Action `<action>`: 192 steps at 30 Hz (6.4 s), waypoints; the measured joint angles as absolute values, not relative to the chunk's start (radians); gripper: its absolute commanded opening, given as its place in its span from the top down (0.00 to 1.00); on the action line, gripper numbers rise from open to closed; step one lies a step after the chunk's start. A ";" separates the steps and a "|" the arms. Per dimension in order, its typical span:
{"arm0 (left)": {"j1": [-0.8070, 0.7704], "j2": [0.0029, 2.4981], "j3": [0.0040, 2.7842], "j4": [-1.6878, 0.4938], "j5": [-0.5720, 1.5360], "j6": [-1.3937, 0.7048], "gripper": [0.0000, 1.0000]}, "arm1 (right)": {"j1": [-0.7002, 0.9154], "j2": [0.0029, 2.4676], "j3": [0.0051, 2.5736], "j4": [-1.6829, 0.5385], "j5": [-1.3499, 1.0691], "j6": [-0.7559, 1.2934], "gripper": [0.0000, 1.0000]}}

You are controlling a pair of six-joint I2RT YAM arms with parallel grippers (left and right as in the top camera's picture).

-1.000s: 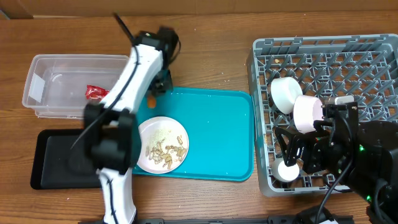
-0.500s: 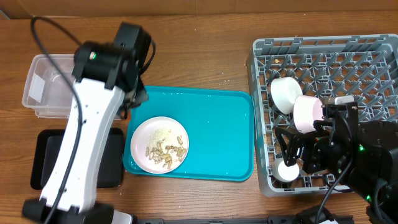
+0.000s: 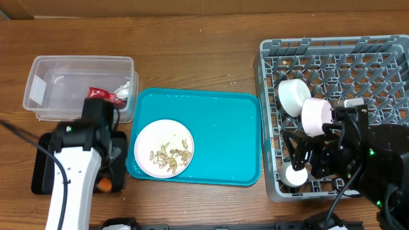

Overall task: Sort waste into correct bins and load items into the dishwasher
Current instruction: 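Reach the left gripper to the white plate and grasp its rim, then lift the plate and carry it over the black tray with left gripper, then tilt the plate to dump rice and peanuts onto the black tray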

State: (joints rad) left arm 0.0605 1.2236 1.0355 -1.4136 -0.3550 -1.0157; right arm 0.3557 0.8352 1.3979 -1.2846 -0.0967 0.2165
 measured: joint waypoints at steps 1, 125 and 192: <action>0.103 1.218 0.952 -1.359 -0.339 -1.021 0.71 | 0.356 0.835 1.398 -1.285 -0.097 0.216 0.00; -0.662 1.422 1.409 -1.359 -0.434 -0.809 0.95 | 0.356 0.835 1.398 -1.286 -0.096 0.216 0.00; 0.407 0.683 0.584 -0.575 0.302 -0.533 0.96 | 0.356 0.835 1.398 -1.287 -0.097 0.216 0.00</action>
State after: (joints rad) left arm 0.4068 0.6834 0.5838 -0.5747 0.3023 -0.5335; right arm 0.3557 0.8349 1.3979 -1.2865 -0.0967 0.2157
